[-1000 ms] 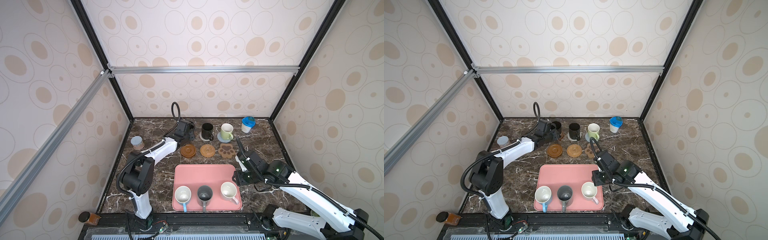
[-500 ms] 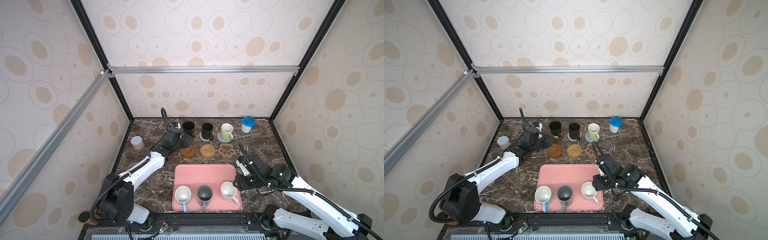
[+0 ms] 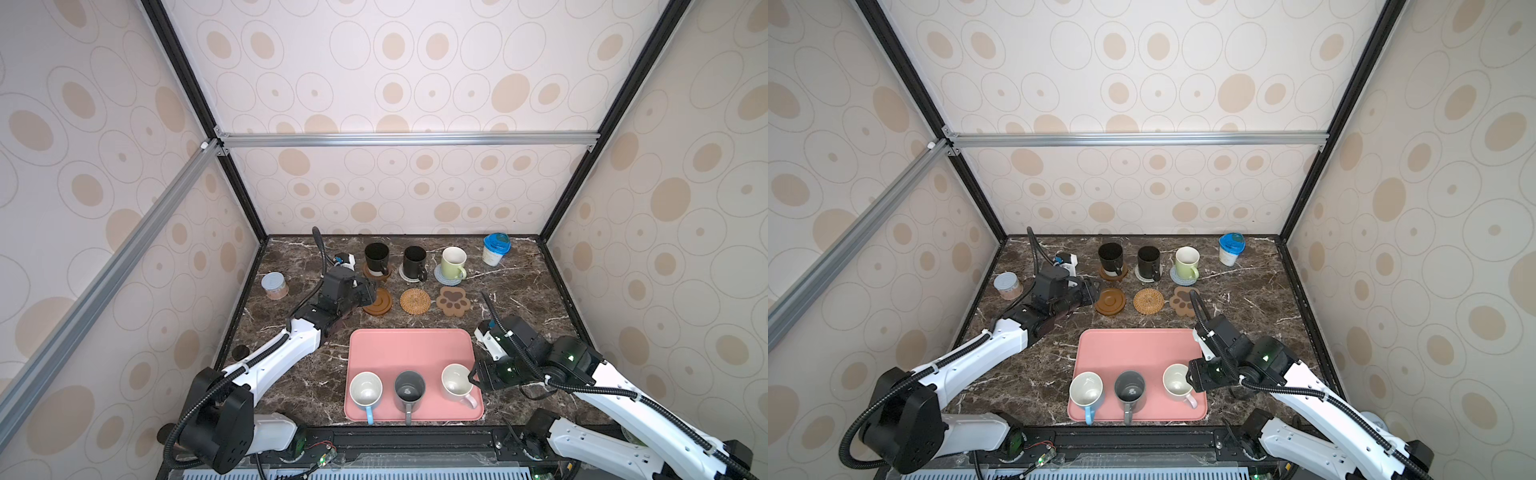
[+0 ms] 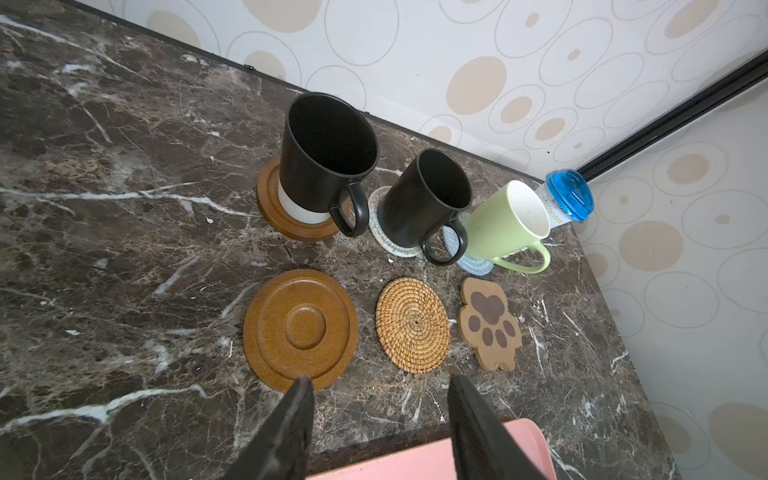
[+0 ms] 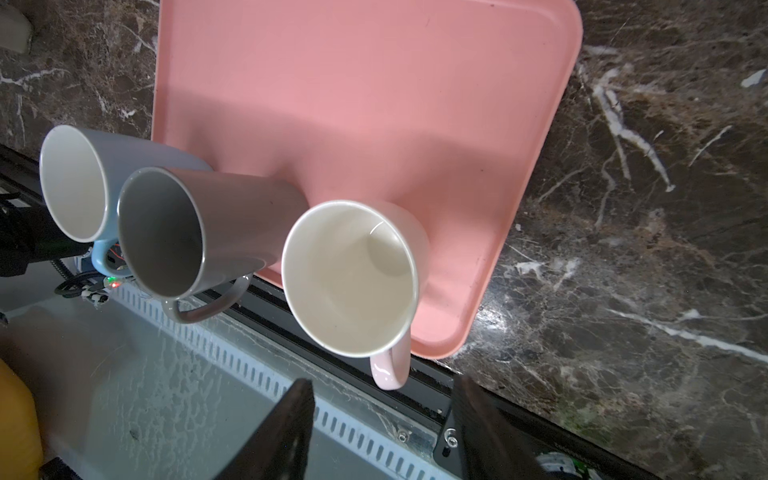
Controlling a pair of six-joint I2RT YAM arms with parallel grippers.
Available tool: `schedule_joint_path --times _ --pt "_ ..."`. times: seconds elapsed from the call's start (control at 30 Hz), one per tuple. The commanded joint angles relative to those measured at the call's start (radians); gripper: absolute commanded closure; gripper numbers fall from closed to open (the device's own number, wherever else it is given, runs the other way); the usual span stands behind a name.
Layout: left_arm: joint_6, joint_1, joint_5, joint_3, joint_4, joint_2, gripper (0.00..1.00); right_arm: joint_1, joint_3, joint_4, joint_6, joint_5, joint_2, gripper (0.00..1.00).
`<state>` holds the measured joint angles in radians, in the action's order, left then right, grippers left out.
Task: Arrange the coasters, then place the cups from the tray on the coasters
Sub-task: 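Open the left gripper and draw it back from the black mug, then lower the right gripper into the pale pink mug at the tray's near edge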
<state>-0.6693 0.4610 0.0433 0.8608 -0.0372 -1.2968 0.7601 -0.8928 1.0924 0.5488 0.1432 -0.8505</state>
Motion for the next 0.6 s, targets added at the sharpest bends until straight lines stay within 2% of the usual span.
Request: schedule_joint_path --times 0.0,0.13,0.57 --pt "-0.025 0.003 -0.02 -0.021 -0.035 0.043 0.47 0.01 0.019 0.043 0.001 0.027 0.007 0.43" --pt "-0.039 0.003 -0.022 -0.045 -0.043 0.063 0.46 0.023 0.04 0.036 0.027 0.061 0.006 0.43" --pt "-0.068 0.003 -0.013 -0.097 -0.066 0.077 0.46 0.095 0.063 0.012 0.047 0.056 -0.049 0.43"
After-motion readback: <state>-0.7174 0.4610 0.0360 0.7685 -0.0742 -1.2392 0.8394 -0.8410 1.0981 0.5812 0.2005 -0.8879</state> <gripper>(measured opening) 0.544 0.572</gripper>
